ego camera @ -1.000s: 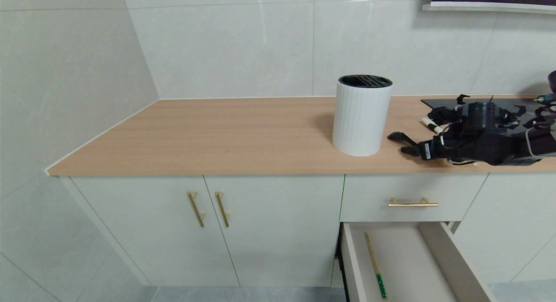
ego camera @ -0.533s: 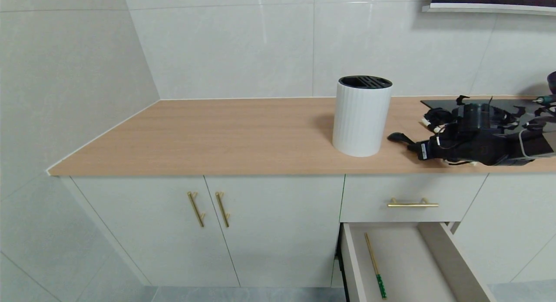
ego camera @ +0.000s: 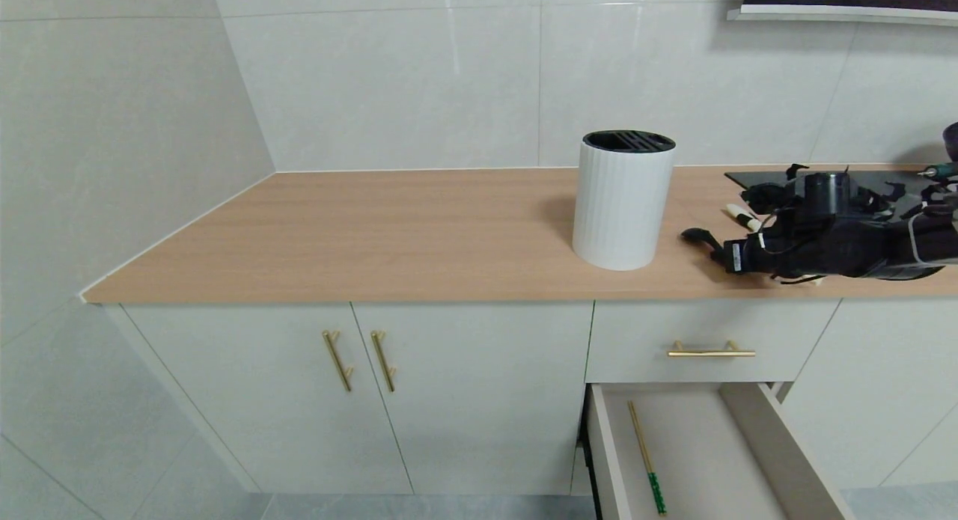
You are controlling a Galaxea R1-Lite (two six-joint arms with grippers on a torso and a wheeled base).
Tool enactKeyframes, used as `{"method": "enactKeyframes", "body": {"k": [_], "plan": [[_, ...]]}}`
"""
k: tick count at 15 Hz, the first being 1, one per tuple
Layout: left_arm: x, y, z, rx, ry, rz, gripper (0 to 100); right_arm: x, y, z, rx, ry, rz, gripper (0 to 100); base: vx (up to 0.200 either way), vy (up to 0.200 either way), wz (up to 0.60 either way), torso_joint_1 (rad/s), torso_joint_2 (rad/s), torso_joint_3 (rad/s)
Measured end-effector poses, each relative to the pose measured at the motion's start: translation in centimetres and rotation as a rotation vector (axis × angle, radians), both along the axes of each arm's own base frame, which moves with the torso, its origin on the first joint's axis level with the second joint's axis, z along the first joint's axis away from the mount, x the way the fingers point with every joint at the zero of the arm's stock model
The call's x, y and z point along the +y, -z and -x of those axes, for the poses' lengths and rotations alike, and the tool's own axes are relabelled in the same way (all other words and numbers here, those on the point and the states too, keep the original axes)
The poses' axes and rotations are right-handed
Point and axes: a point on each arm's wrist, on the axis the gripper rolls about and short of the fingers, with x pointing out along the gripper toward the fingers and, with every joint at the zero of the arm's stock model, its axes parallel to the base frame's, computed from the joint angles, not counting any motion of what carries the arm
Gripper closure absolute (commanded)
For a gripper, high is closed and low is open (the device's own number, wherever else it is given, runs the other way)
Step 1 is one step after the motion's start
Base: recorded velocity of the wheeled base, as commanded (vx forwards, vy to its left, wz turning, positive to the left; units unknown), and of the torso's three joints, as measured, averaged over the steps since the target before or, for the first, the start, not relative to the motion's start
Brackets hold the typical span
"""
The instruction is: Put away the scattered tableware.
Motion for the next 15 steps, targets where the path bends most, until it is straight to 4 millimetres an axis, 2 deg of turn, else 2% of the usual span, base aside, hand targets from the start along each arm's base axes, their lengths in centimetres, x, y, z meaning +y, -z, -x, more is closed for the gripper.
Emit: {"method": "enactKeyframes", "body": {"k": [3,4,6,8,10,12,15], "plan": [[0.0,0.0,0.0,0.0,0.0,0.0,0,0.2,-3.4,3.6,0.081,0.047,-0.066,100,0.0,0.0,0.0,0.0,0.0,0.0],[0.0,0.0,0.0,0.0,0.0,0.0,0,0.3,-4.5,5.3,0.088,0.055,-0.074,100,0.0,0.0,0.0,0.0,0.0,0.0],[0.0,0.0,0.0,0.0,0.0,0.0,0,0.8,-5.6,9.3,0.124,0.064,-0.081,100,0.0,0.0,0.0,0.0,0.0,0.0],[0.0,0.0,0.0,0.001,0.0,0.0,0,2.0,-5.2,13.5,0.18,0.045,-0.078,100,0.0,0.0,0.0,0.0,0.0,0.0],[0.0,0.0,0.0,0.0,0.0,0.0,0,3.9,-3.9,16.8,0.248,0.043,-0.073,100,0.0,0.0,0.0,0.0,0.0,0.0],[0.0,0.0,0.0,0.001,0.0,0.0,0,6.2,-2.2,19.4,0.286,0.084,-0.063,100,0.0,0.0,0.0,0.0,0.0,0.0],[0.0,0.0,0.0,0.0,0.0,0.0,0,8.7,0.0,22.0,0.276,0.08,-0.049,100,0.0,0.0,0.0,-0.11,0.3,0.181]]}}
